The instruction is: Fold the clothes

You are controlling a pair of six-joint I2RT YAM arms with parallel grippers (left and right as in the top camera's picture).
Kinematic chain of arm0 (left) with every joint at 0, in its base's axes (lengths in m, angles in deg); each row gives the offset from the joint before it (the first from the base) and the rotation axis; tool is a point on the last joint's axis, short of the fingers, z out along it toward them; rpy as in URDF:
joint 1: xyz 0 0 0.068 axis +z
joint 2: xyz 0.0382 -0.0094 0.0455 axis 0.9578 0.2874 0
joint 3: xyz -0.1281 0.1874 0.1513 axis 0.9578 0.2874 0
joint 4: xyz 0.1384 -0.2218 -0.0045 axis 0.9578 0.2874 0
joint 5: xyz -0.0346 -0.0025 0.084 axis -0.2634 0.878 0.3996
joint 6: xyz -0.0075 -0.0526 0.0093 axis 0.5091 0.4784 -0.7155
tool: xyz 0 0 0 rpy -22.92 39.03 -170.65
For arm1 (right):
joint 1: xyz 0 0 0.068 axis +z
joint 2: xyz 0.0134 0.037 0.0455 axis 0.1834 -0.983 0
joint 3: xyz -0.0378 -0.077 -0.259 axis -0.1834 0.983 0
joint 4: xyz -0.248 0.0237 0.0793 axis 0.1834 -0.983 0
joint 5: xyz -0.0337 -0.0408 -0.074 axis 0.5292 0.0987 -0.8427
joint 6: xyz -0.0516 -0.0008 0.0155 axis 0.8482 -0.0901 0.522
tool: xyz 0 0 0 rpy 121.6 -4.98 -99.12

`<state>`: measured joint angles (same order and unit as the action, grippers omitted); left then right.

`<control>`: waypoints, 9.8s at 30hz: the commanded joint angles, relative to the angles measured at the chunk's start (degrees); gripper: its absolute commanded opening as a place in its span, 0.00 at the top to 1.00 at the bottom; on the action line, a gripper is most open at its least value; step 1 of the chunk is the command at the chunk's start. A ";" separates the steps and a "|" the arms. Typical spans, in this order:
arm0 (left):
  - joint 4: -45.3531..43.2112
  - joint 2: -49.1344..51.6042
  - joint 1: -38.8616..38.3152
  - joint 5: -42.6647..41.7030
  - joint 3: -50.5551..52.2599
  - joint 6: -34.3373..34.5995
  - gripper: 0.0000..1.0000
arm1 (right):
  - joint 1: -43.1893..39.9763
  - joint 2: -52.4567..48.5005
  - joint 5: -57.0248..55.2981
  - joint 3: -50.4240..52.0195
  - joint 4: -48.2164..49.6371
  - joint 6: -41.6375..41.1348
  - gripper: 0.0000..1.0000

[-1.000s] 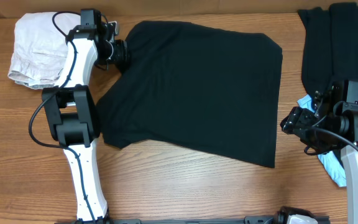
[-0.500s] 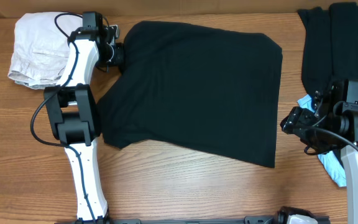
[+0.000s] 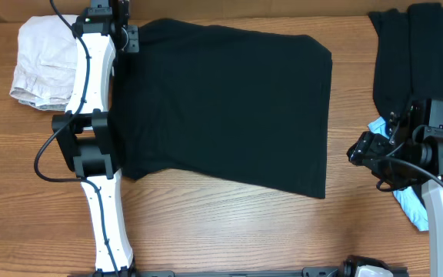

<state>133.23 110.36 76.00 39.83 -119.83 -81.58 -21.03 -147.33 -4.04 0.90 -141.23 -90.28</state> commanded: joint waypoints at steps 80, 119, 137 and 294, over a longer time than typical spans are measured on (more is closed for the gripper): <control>44.44 -32.59 -7.13 -18.56 -39.65 4.66 0.00 | -0.04 0.15 1.60 -0.39 2.69 3.26 0.19; 32.09 -32.65 -7.23 11.98 42.77 35.95 0.00 | -0.04 0.13 1.60 -0.39 2.58 3.26 0.15; 11.56 -32.65 -7.23 7.85 63.93 28.17 0.00 | -0.04 0.15 1.60 -0.39 2.62 3.23 0.15; -6.82 -43.45 -3.10 -2.60 61.09 19.02 0.96 | -0.04 0.13 5.05 -0.39 0.39 2.99 0.19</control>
<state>123.66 66.41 73.01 37.82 -57.85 -62.55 -21.03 -147.33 0.59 0.90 -140.85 -87.27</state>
